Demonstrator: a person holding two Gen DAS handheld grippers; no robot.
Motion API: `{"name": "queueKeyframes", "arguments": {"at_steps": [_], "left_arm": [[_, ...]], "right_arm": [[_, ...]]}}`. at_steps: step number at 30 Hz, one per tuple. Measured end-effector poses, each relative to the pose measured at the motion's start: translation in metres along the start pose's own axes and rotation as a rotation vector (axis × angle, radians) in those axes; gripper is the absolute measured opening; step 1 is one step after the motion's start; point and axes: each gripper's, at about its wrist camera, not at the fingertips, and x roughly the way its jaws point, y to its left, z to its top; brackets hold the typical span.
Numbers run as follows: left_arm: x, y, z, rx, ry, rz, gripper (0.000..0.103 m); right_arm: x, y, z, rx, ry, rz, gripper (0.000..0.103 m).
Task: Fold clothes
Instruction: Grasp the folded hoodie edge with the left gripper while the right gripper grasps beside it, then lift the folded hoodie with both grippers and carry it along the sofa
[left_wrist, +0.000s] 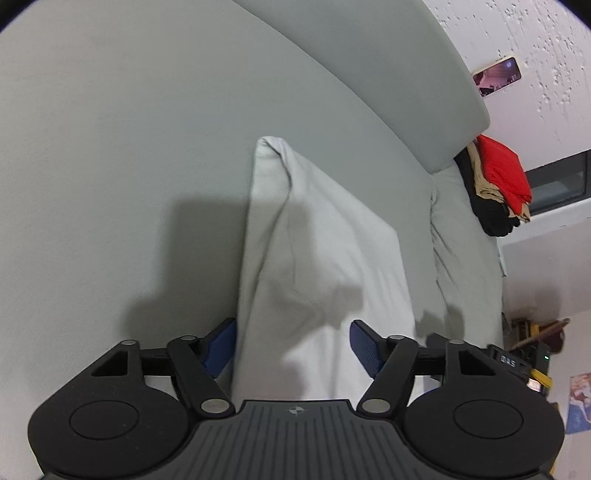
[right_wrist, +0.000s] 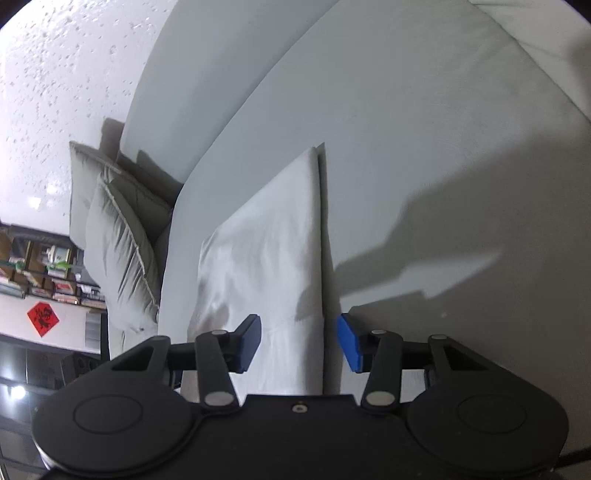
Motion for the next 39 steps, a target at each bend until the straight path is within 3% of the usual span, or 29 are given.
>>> {"name": "queueKeyframes", "arguments": {"at_steps": [2, 6, 12, 13, 14, 15, 17, 22, 27, 31, 35, 39], "left_arm": [[0.010, 0.002, 0.007, -0.005, 0.007, -0.024, 0.054], [0.028, 0.003, 0.019, -0.013, 0.018, -0.057, 0.048], [0.048, -0.001, 0.032, -0.020, 0.048, -0.073, 0.045], [0.050, -0.005, 0.033, -0.014, 0.049, -0.063, 0.036], [0.051, -0.010, 0.034, -0.001, 0.048, -0.043, 0.026], [0.051, -0.016, 0.034, 0.017, 0.043, -0.012, 0.024], [0.047, -0.029, 0.030, 0.049, 0.019, 0.053, 0.010], [0.022, -0.091, -0.004, 0.269, -0.146, 0.230, 0.006], [-0.029, -0.167, -0.057, 0.511, -0.435, 0.283, 0.006], [-0.058, -0.230, -0.097, 0.684, -0.610, 0.242, 0.007], [-0.068, -0.292, -0.125, 0.807, -0.715, 0.138, 0.007], [-0.062, -0.349, -0.150, 0.859, -0.736, -0.032, 0.007]], "right_arm": [[0.010, 0.000, 0.008, 0.000, -0.002, 0.002, 0.042], [0.032, -0.003, 0.024, 0.006, 0.014, 0.025, 0.030], [0.055, -0.017, 0.035, 0.045, 0.027, 0.131, 0.017], [0.057, -0.018, 0.036, 0.050, 0.022, 0.134, 0.015], [0.060, -0.018, 0.036, 0.055, 0.015, 0.134, 0.010], [0.061, -0.017, 0.036, 0.054, 0.008, 0.128, 0.007], [0.060, -0.011, 0.034, 0.029, -0.010, 0.097, 0.006], [0.040, 0.043, 0.013, -0.233, -0.122, -0.046, 0.006], [-0.021, 0.090, -0.011, -0.383, -0.281, -0.027, 0.006], [-0.098, 0.111, -0.028, -0.451, -0.455, 0.006, 0.006], [-0.188, 0.116, -0.042, -0.488, -0.642, 0.012, 0.006], [-0.276, 0.111, -0.068, -0.535, -0.838, -0.048, 0.006]]}}
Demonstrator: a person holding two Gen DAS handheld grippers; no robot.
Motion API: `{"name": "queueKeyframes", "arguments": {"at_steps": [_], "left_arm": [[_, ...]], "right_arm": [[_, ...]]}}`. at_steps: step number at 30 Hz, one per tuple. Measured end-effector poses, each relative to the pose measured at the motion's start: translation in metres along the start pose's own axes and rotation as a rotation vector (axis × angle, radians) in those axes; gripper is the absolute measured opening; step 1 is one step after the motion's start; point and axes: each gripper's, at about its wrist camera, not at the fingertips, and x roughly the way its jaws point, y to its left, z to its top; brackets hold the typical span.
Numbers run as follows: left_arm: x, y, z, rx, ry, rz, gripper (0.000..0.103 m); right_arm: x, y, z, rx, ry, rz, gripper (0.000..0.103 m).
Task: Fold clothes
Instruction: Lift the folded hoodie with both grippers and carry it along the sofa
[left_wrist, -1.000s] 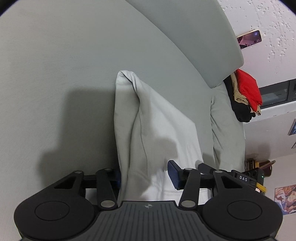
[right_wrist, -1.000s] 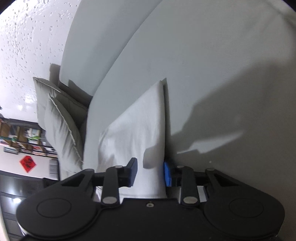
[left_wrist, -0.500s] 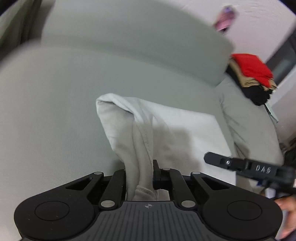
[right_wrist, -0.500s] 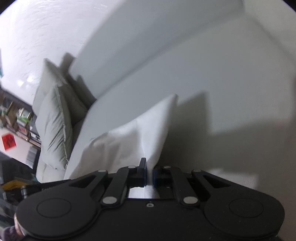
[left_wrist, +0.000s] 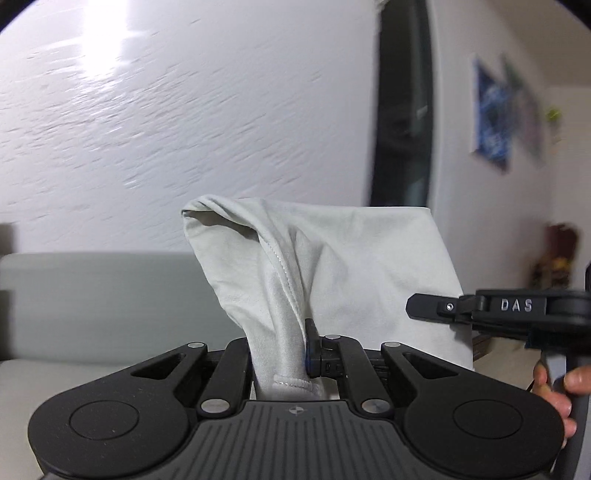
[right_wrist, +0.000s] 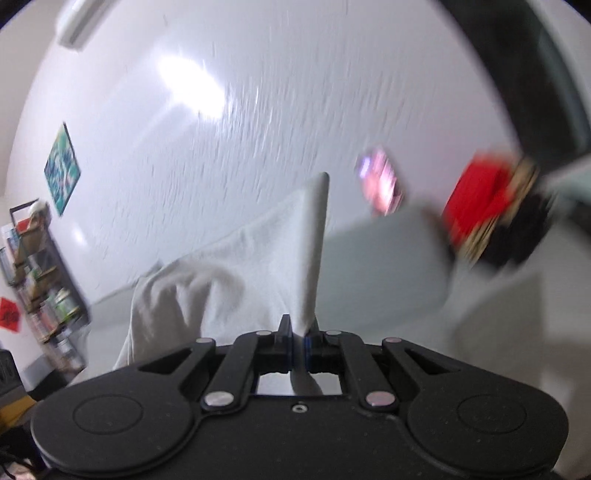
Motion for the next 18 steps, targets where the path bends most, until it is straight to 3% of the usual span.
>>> {"name": "queueKeyframes", "arguments": {"at_steps": [4, 9, 14, 18], "left_arm": [[0.016, -0.052, 0.012, -0.031, -0.002, -0.153, 0.007], [0.051, -0.094, -0.003, -0.043, 0.090, -0.282, 0.007], [0.106, -0.120, -0.045, -0.003, 0.227, -0.289, 0.007], [0.139, -0.114, -0.066, 0.005, 0.295, -0.280, 0.007]], "right_arm": [[-0.070, -0.014, 0.032, -0.033, -0.094, -0.117, 0.006], [-0.122, -0.048, 0.047, 0.037, -0.070, -0.250, 0.006], [-0.120, -0.099, 0.015, 0.137, -0.006, -0.328, 0.006], [-0.101, -0.136, -0.011, 0.154, 0.039, -0.378, 0.006]]}}
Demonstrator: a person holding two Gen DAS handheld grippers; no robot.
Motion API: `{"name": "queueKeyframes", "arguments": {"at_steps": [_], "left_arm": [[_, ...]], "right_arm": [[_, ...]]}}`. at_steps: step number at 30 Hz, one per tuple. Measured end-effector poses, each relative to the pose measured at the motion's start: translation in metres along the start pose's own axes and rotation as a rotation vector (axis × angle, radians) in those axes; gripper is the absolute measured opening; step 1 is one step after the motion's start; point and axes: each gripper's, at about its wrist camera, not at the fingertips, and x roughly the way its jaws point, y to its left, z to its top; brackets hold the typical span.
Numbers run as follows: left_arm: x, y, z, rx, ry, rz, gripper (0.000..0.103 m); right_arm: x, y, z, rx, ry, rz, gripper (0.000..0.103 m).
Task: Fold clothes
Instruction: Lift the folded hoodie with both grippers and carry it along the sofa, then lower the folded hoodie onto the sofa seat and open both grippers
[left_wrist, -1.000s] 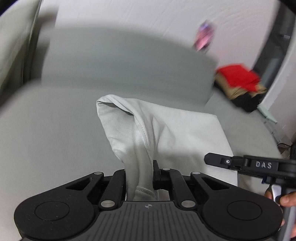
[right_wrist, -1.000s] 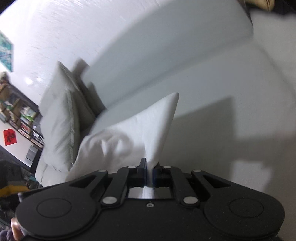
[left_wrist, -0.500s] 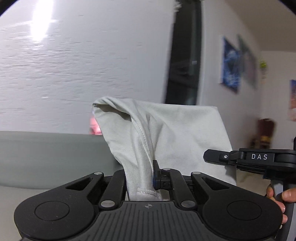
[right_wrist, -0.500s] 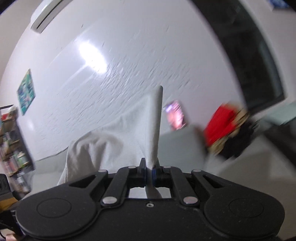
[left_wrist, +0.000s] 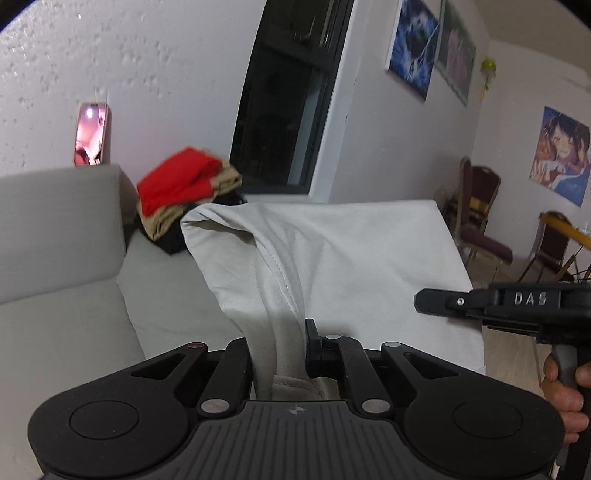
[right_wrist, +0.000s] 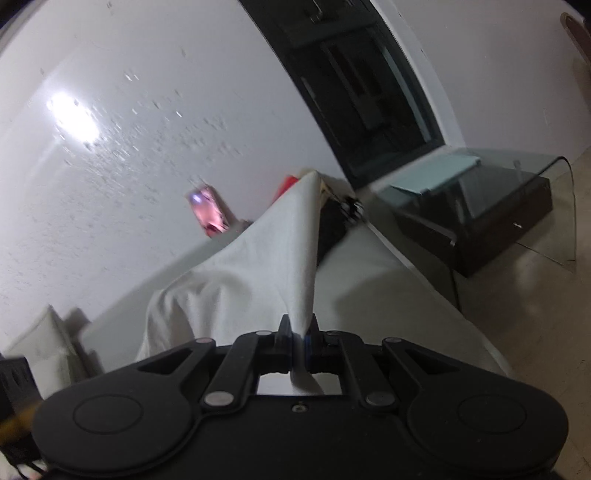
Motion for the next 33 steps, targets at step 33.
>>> {"name": "queueKeyframes", "arguments": {"at_steps": [33], "left_arm": [[0.123, 0.040, -0.048, 0.032, 0.497, 0.256, 0.026]], "right_arm": [[0.083, -0.061, -0.064, -0.173, 0.341, -0.349, 0.008]]}}
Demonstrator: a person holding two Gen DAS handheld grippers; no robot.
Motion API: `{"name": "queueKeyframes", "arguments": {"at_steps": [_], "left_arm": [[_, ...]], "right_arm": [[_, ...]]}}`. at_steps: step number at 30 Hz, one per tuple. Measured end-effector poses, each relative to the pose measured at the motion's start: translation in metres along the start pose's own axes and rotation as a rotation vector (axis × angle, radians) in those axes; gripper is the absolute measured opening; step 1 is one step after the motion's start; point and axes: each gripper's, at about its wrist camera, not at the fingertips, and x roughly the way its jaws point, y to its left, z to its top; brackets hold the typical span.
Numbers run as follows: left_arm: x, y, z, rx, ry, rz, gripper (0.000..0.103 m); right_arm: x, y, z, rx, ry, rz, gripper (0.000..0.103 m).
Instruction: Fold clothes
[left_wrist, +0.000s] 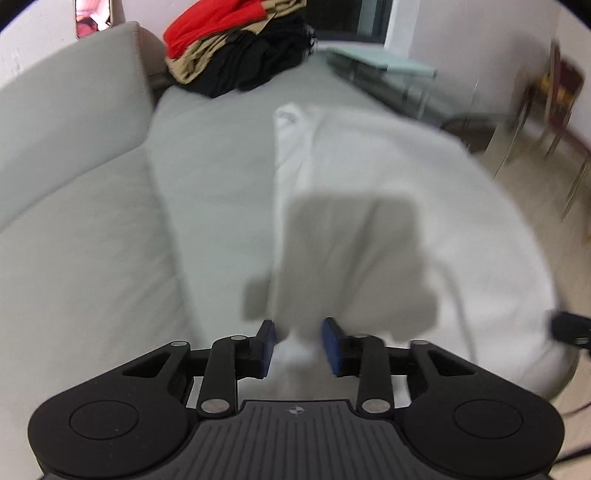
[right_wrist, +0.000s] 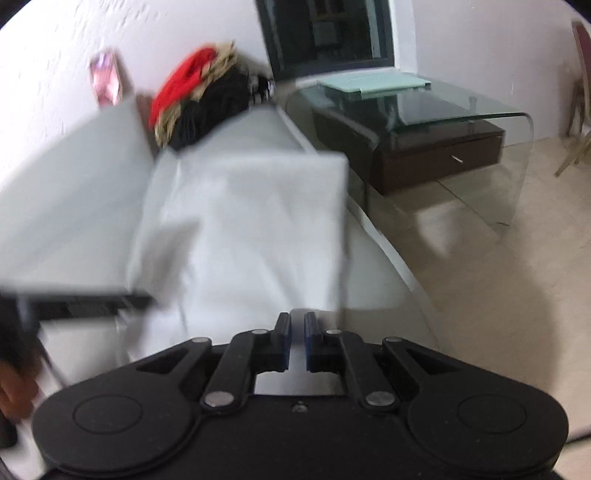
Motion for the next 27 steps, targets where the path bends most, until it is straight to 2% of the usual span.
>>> {"name": "queueKeyframes", "arguments": {"at_steps": [2, 3, 4, 5, 6, 7, 8, 9, 12, 14, 19, 23, 27], "left_arm": [[-0.017, -0.003, -0.004, 0.020, 0.023, 0.047, 0.026], [-0.029, -0.008, -0.004, 0.018, 0.018, 0.046, 0.028], [-0.041, -0.012, -0.003, 0.016, 0.013, 0.044, 0.036], [-0.054, -0.017, -0.002, 0.014, 0.008, 0.042, 0.044], [-0.066, -0.021, -0.002, 0.012, 0.003, 0.038, 0.047], [-0.081, -0.026, -0.003, 0.012, -0.008, 0.021, 0.054], [-0.095, -0.031, -0.005, 0.012, -0.018, 0.005, 0.064], [-0.108, -0.035, -0.006, 0.012, -0.028, -0.011, 0.068], [-0.143, -0.044, -0.008, 0.011, -0.056, -0.024, 0.077], [-0.161, -0.049, -0.009, 0.011, -0.075, -0.020, 0.087], [-0.195, -0.055, -0.015, -0.007, -0.120, -0.020, 0.091], [-0.201, -0.051, -0.016, -0.063, -0.100, -0.044, 0.092], [-0.201, -0.053, -0.019, -0.069, -0.085, -0.045, 0.092]], "right_arm": [[-0.015, -0.001, -0.010, -0.002, 0.057, -0.029, 0.010], [-0.023, 0.000, -0.010, 0.003, 0.074, -0.033, 0.012], [-0.032, 0.002, -0.006, 0.014, 0.074, -0.024, 0.014], [-0.041, 0.004, -0.002, 0.025, 0.075, -0.015, 0.025], [-0.052, 0.007, 0.002, 0.034, 0.068, 0.000, 0.050], [-0.064, 0.012, 0.006, 0.038, 0.052, 0.023, 0.066], [-0.077, 0.017, 0.012, 0.039, 0.038, 0.049, 0.090], [-0.089, 0.022, 0.017, 0.034, 0.025, 0.072, 0.094], [-0.123, 0.036, 0.029, -0.008, 0.000, 0.067, 0.099], [-0.142, 0.045, 0.034, -0.026, -0.012, 0.051, 0.101], [-0.173, 0.062, 0.037, -0.061, -0.054, 0.027, 0.103], [-0.193, 0.069, 0.036, -0.087, -0.083, -0.018, 0.103], [-0.197, 0.071, 0.035, -0.085, -0.073, -0.032, 0.103]]}}
